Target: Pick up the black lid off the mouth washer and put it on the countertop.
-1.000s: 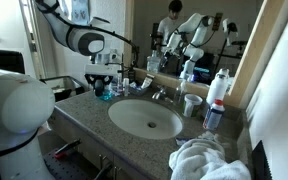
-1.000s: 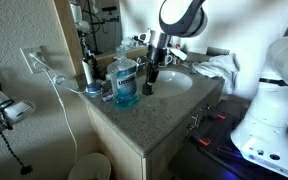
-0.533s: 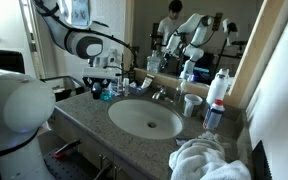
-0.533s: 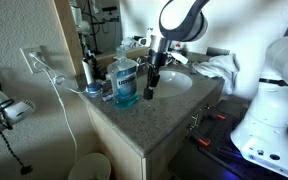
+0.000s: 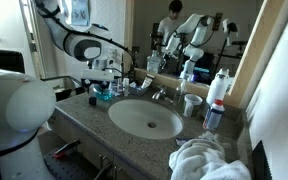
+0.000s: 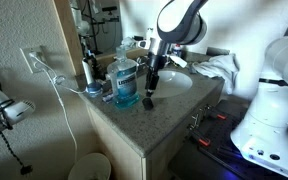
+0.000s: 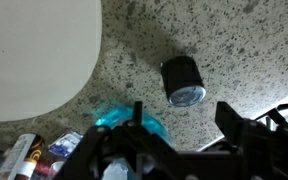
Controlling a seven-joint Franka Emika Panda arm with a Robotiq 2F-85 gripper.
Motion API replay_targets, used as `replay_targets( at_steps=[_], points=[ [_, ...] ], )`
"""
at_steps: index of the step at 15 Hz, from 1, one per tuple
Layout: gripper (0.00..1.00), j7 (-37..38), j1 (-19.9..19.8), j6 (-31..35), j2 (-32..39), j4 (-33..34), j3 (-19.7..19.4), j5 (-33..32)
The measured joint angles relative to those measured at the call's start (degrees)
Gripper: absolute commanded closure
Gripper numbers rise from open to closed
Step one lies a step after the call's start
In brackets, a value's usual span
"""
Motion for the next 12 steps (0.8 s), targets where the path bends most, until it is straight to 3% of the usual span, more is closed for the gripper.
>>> replay_targets(
  at_steps=[7, 12],
  points=[
    [0.0, -0.3, -0.6, 0.4, -0.3, 1.6, -0.4, 1.3],
    [0.0, 2.4, -4.7, -4.2, -3.4, 6.0, -0.8, -1.2]
  ],
)
